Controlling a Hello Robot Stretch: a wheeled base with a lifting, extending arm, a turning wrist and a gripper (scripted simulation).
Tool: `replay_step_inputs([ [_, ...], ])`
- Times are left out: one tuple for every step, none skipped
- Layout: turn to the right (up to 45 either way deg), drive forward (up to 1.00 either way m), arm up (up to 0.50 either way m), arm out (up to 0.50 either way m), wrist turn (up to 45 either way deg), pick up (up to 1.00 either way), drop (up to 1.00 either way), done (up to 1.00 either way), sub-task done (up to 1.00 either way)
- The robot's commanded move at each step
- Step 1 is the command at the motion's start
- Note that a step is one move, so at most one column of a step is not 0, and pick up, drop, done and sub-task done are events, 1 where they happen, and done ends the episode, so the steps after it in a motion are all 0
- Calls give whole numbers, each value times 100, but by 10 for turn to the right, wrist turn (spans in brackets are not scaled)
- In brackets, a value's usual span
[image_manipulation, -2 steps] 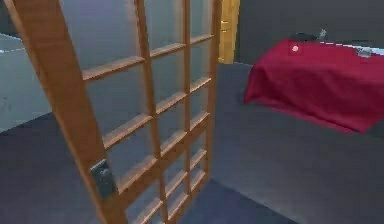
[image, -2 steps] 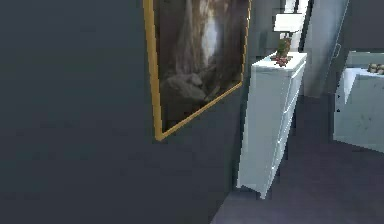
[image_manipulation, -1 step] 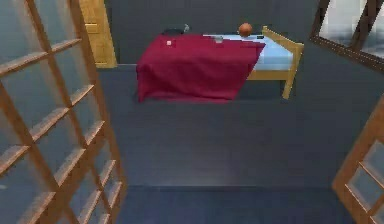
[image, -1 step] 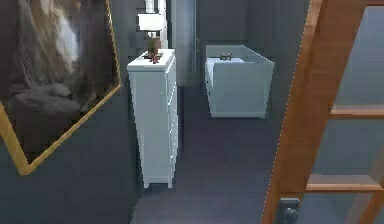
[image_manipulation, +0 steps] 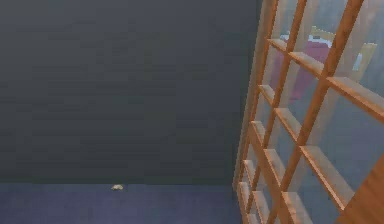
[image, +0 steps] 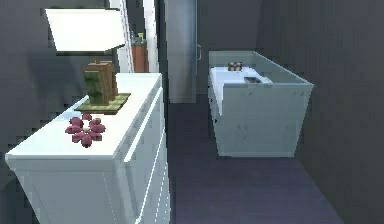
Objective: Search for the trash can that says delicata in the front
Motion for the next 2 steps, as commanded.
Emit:
replay_step_inputs([
  [30,0,0,0,0,0,0,0,0],
  [0,20,0,0,0,0,0,0,0],
])
